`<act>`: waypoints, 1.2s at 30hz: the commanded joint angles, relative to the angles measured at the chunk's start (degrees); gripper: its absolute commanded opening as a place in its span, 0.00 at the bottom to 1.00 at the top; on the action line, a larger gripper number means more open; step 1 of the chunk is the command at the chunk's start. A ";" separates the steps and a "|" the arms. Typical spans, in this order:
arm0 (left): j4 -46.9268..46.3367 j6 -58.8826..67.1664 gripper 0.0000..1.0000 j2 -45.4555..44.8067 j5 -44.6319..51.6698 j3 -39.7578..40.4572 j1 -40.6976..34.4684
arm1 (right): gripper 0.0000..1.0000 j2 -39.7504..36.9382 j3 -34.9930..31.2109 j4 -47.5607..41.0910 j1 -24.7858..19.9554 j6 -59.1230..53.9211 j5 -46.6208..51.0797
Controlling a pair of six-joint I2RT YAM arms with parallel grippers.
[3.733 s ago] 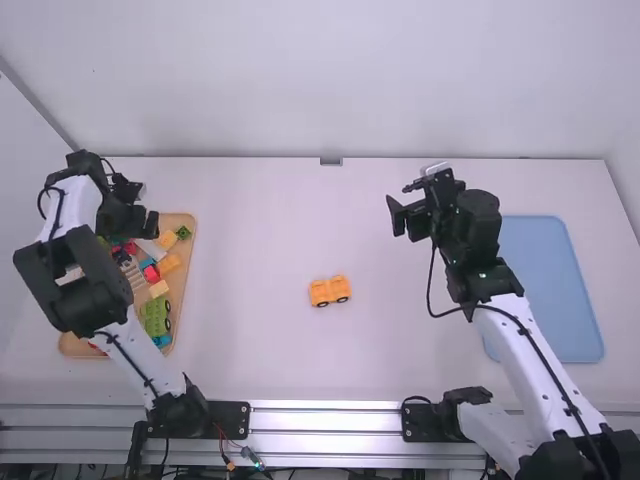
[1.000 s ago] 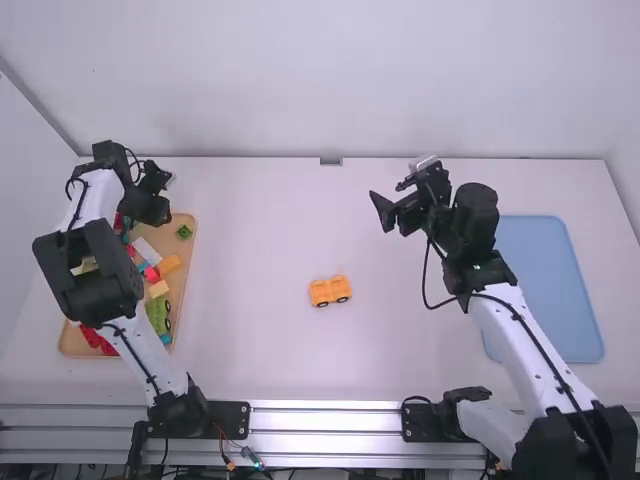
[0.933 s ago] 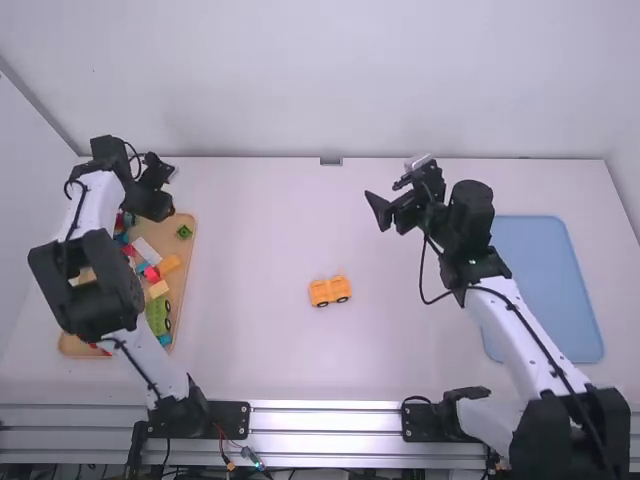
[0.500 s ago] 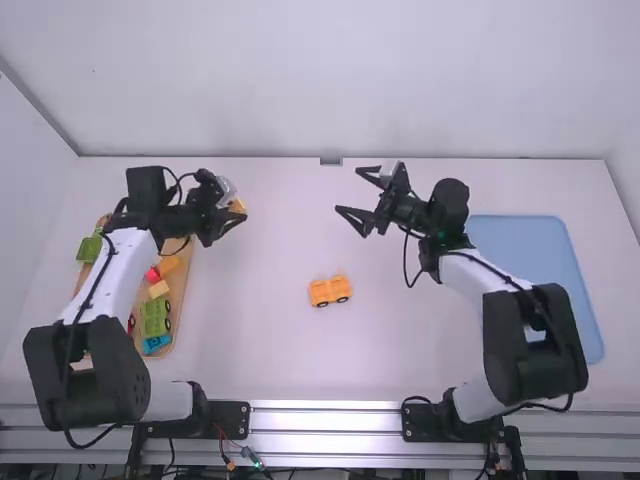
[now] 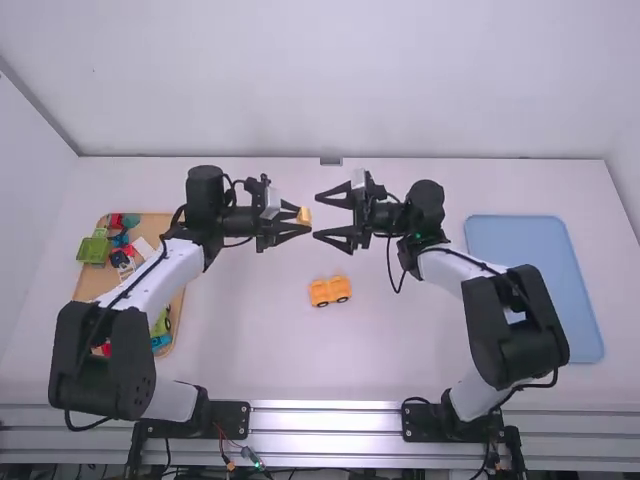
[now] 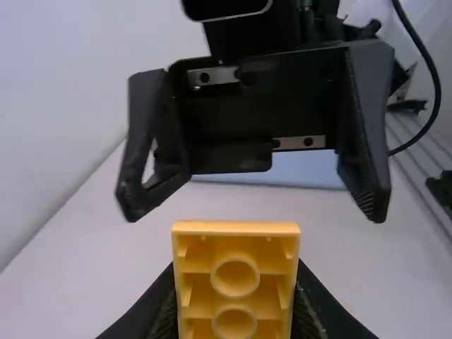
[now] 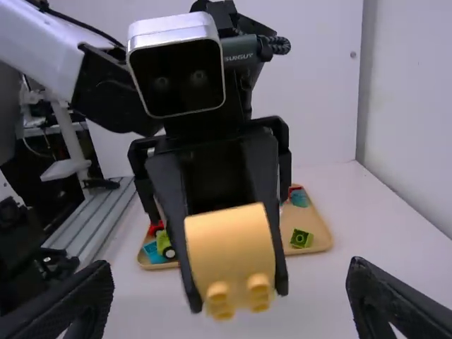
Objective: Assemble lego blocks to make yellow taxi
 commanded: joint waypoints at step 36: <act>0.59 -2.99 0.14 0.98 6.58 -0.44 -1.51 | 0.51 0.37 3.15 -1.81 2.32 1.62 -0.55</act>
